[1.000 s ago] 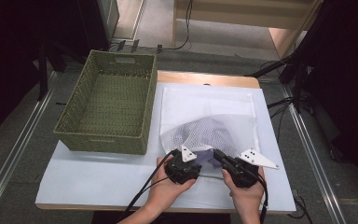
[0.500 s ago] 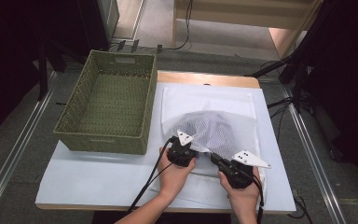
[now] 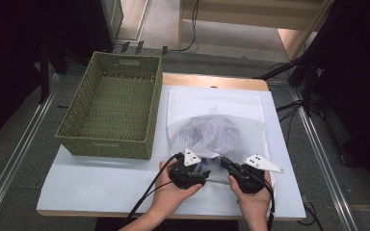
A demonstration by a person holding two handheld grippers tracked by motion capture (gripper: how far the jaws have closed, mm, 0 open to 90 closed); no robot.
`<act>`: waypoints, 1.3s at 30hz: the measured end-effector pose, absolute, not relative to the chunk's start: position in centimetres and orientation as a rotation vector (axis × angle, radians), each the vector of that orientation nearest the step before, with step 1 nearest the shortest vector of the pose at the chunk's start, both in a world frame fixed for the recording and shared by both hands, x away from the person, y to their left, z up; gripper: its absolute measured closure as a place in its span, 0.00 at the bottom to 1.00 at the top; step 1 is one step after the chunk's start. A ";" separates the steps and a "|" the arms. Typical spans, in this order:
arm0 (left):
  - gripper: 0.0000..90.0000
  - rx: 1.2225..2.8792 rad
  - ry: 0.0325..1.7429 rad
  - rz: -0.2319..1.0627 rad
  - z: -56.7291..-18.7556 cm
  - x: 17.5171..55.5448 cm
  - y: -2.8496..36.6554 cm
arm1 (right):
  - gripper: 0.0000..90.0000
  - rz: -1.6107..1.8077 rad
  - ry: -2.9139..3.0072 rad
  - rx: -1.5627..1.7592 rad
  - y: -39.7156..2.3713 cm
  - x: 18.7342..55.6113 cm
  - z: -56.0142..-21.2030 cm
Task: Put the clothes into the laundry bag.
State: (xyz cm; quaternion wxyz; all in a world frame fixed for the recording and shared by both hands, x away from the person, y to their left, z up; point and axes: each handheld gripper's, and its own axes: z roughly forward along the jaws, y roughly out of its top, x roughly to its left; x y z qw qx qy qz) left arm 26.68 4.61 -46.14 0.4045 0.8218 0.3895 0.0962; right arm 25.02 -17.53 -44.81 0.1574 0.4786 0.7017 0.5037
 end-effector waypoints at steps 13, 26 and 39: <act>0.65 2.079 0.917 0.295 -45.3 24.3 8.5 | 1.00 1.444 2.009 1.330 -18.1 23.6 -44.0; 0.61 1.993 0.958 0.324 -44.8 22.3 15.1 | 1.00 1.380 2.071 1.360 -18.8 21.0 -45.3; 0.58 1.961 1.060 0.338 -45.5 22.9 18.9 | 0.92 1.283 2.121 1.445 -19.0 21.3 -48.0</act>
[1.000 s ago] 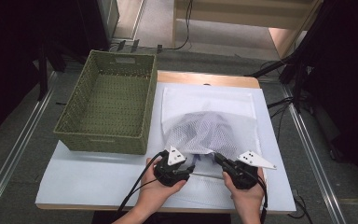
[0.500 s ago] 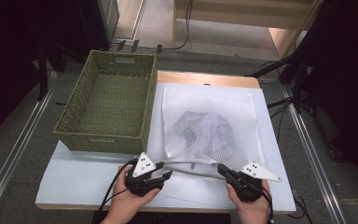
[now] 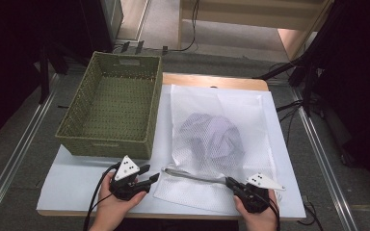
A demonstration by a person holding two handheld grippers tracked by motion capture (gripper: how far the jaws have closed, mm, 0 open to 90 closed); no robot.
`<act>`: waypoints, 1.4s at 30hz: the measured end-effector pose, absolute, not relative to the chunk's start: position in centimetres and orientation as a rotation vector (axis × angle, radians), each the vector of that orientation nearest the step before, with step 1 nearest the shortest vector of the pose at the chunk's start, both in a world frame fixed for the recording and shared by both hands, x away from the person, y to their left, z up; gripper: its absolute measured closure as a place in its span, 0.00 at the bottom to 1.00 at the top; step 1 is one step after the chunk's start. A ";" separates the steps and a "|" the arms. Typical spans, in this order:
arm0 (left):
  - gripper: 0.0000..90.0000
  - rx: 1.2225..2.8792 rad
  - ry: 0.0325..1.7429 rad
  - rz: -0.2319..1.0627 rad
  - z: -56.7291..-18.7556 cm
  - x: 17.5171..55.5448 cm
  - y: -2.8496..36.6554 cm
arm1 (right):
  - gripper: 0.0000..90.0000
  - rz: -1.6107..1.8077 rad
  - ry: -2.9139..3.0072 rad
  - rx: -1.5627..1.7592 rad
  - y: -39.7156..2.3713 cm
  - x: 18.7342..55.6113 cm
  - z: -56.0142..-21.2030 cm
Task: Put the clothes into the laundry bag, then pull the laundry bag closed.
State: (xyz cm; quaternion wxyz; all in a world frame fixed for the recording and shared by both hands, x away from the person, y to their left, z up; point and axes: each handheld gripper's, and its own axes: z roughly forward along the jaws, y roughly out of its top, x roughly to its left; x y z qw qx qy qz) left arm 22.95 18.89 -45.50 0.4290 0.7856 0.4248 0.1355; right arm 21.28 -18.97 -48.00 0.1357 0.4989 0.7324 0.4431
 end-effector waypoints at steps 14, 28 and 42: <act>0.57 1.967 1.068 0.346 -45.6 23.3 19.3 | 0.52 1.385 1.992 1.256 -17.1 20.0 -43.9; 0.63 1.958 1.056 0.343 -45.5 23.3 19.4 | 0.30 1.322 2.231 1.070 -7.5 23.1 -44.4; 0.65 1.947 1.077 0.326 -45.8 23.5 19.9 | 0.22 1.168 2.367 1.123 -5.0 26.5 -48.3</act>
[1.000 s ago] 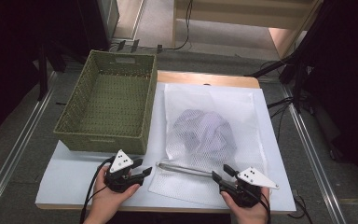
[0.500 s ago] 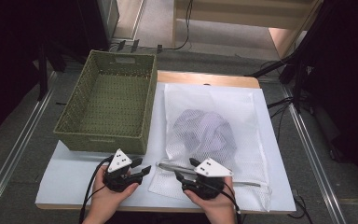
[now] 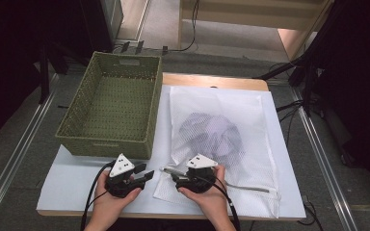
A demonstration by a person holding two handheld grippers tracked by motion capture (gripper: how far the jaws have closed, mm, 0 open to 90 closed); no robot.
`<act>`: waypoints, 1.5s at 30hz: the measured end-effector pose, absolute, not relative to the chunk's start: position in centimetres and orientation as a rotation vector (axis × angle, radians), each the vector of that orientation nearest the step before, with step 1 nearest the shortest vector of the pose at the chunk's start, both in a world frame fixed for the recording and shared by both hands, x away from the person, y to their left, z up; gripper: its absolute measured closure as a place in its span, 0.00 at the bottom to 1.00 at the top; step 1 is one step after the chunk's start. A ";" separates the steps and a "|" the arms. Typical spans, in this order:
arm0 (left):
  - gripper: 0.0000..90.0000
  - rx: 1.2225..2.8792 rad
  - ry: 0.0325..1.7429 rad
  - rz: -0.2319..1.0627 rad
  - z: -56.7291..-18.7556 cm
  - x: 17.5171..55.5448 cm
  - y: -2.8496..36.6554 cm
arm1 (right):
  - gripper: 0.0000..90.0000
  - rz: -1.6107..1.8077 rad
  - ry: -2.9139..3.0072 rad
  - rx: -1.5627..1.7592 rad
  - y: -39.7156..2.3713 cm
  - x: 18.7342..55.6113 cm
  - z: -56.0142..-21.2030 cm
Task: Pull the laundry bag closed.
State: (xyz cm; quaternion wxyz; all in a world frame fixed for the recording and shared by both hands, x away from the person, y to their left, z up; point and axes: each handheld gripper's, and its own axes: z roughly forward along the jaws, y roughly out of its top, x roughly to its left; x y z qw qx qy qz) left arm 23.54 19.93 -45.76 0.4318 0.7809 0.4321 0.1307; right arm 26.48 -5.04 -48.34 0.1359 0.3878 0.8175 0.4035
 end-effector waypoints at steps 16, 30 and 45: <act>0.76 1.916 1.063 0.377 -43.5 25.4 17.8 | 0.96 1.164 2.354 1.113 -5.4 25.8 -48.3; 1.00 2.042 1.118 0.227 -46.4 26.4 17.4 | 1.00 1.434 2.231 1.122 -7.1 24.3 -45.2; 0.96 1.916 0.930 0.260 -42.5 24.8 15.5 | 1.00 1.426 2.252 1.141 -7.4 24.2 -45.6</act>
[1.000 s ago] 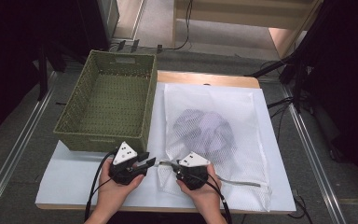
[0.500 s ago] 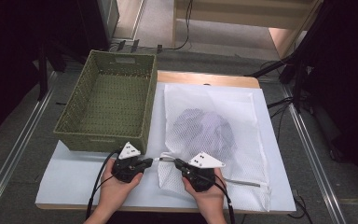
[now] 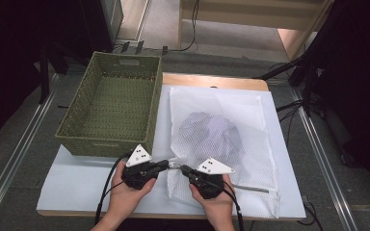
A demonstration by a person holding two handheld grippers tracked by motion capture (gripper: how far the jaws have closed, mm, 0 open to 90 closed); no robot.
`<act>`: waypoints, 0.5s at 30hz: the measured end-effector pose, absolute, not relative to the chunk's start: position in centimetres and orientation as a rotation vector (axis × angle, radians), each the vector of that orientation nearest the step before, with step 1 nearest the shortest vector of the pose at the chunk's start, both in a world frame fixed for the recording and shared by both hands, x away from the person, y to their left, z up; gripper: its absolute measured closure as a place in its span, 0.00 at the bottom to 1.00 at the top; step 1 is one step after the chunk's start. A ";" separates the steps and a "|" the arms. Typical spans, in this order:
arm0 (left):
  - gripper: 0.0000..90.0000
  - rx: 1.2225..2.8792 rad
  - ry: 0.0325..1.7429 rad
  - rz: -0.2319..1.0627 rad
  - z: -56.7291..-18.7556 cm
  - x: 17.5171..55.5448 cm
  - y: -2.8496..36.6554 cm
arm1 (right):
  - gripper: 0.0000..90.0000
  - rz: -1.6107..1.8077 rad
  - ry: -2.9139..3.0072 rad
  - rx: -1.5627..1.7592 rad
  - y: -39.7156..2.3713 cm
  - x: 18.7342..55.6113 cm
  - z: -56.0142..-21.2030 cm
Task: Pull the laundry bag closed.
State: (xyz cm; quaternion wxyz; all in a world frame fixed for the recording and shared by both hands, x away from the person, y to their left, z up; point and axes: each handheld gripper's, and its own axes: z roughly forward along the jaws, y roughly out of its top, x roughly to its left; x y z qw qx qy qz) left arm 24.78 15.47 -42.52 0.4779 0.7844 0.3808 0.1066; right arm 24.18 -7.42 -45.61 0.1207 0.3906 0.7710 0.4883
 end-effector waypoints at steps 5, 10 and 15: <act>0.82 1.913 0.933 0.235 -42.6 24.8 15.9 | 1.00 1.432 2.250 1.135 -7.5 24.3 -45.6; 0.60 1.898 0.967 0.115 -43.1 25.2 17.0 | 1.00 1.431 2.246 1.134 -7.5 24.3 -45.6; 0.46 1.936 0.984 -0.015 -44.0 25.7 16.6 | 1.00 1.437 2.237 1.129 -7.4 24.3 -45.5</act>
